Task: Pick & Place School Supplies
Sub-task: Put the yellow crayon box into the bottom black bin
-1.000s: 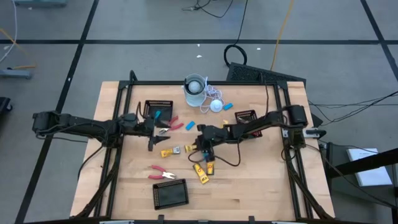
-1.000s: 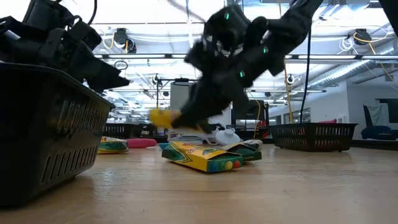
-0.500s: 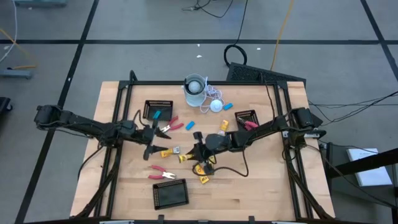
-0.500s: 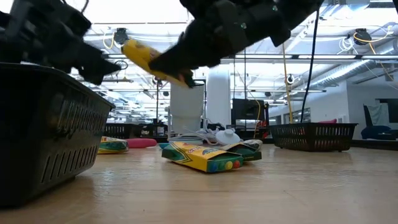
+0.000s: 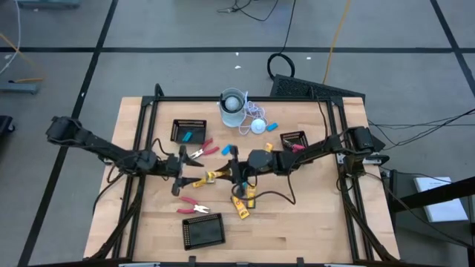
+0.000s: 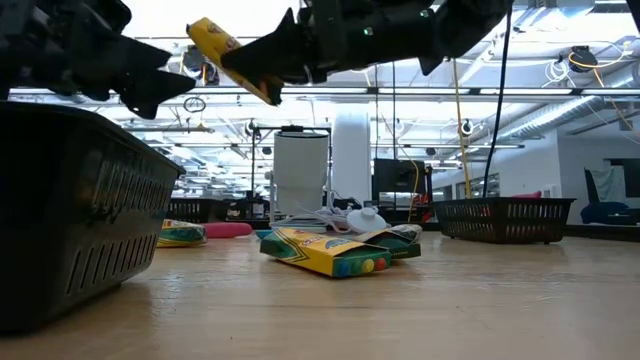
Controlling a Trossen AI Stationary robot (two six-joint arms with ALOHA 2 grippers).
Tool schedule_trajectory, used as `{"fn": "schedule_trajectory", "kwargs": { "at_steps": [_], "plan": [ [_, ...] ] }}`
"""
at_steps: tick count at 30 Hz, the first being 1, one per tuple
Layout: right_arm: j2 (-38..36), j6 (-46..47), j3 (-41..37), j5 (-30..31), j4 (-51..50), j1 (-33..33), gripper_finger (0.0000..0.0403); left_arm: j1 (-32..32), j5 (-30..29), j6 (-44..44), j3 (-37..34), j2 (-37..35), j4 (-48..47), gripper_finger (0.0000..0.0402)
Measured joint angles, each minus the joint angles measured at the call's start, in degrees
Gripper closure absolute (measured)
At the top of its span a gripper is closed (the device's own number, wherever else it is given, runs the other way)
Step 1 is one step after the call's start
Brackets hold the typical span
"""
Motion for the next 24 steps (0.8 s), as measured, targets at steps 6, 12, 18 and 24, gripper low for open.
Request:
{"fn": "schedule_trajectory", "kwargs": {
  "at_steps": [6,12,18,24],
  "plan": [
    [0.0,-0.2,0.0,-0.1,0.8,-0.4,0.034,0.1,-0.1,1.0,0.2,10.3,12.3,0.0153],
    [0.0,-0.2,0.0,-0.2,1.4,-0.4,0.034,0.8,-1.2,1.3,4.2,19.6,16.7,0.0153],
    [0.0,-0.2,0.0,-0.1,1.2,-0.3,0.034,1.4,-1.4,4.6,9.1,24.8,17.3,0.0153],
    [0.0,0.4,0.0,-0.1,-1.0,-0.3,0.034,1.4,-1.5,6.8,10.0,25.0,17.4,0.0153]
  ]
}}
